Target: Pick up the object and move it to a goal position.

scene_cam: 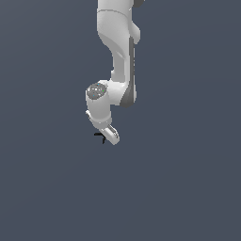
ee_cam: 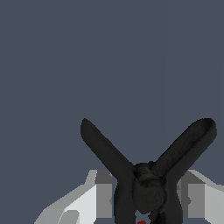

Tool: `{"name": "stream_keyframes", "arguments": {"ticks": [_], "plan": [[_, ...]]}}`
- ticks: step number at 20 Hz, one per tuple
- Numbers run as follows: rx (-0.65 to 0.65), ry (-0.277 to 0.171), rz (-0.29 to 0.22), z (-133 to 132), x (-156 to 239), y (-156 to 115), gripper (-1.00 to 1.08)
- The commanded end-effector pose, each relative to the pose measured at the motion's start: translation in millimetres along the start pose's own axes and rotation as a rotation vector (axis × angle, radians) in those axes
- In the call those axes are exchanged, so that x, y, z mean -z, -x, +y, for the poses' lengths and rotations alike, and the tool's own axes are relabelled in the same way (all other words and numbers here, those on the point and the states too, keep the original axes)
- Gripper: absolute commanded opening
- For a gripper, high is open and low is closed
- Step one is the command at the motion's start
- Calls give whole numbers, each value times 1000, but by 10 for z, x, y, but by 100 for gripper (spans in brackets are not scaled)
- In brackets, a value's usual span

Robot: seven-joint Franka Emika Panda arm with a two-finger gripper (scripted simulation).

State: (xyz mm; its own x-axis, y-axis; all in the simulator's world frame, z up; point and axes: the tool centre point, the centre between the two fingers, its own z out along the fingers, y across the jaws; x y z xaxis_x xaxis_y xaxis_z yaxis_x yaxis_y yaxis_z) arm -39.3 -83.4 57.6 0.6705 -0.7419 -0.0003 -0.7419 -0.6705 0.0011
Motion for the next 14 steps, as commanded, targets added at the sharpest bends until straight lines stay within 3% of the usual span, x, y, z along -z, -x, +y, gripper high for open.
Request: {"name": "stream_keyframes", "arguments": {"ticks": [1, 14], "plan": [[0, 0, 1, -59, 175, -74, -100], [0, 1, 1, -427, 1166, -516, -100]]}}
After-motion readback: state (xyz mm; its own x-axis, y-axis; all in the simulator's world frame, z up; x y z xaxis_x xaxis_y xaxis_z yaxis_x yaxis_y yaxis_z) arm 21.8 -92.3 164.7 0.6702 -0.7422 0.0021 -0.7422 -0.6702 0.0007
